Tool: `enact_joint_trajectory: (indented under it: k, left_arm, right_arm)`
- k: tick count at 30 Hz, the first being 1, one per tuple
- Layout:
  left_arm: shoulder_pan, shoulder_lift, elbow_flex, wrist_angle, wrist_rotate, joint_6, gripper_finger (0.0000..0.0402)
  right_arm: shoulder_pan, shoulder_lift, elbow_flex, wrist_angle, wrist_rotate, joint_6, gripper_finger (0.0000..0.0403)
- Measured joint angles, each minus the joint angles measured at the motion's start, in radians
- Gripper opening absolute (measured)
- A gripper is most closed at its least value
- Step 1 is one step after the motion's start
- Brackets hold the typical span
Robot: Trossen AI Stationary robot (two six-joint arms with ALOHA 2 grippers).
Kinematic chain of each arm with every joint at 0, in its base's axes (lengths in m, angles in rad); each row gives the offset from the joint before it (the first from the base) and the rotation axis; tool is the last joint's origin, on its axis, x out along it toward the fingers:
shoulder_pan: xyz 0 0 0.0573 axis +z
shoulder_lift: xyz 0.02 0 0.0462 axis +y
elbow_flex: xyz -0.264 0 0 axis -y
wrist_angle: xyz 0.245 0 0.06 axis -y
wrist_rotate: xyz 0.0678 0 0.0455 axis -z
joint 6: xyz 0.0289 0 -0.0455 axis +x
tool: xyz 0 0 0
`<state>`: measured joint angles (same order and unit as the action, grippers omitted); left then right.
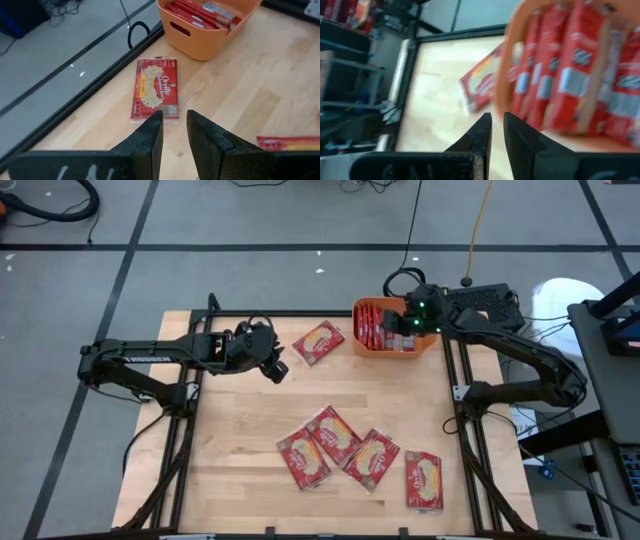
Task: Sort popcorn bags into baskets
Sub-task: Put the red popcorn bag into the orange bin
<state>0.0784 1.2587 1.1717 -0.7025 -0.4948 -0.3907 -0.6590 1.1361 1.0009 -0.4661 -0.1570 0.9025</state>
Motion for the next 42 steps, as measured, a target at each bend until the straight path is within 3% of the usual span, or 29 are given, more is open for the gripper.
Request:
enact_joint_trajectory:
  k: [6, 14, 26, 32, 42]
  left_arm:
    - [0.000, 0.000, 0.000, -0.012, 0.037, 0.075, 0.0093]
    - [-0.009, 0.000, 0.000, -0.037, 0.180, -0.050, 0.0093]
    - [-0.080, 0.000, 0.000, -0.065, 0.184, -0.140, 0.0093]
    - [-0.130, 0.000, 0.000, -0.065, 0.183, -0.169, 0.0093]
    - [-0.193, 0.000, 0.000, -0.064, 0.180, -0.189, 0.0093]
  right_arm:
    - [0.129, -0.042, 0.062, -0.136, 0.002, 0.149, 0.0040]
    - [0.398, -0.048, 0.132, -0.306, 0.048, 0.360, 0.0041]
    - [0.794, -0.048, 0.133, -0.585, 0.078, 0.699, 0.0041]
    - [0.952, -0.033, 0.132, -0.598, 0.134, 0.842, 0.0041]
    - [1.154, 0.076, 0.131, -0.665, 0.042, 1.027, 0.0041]
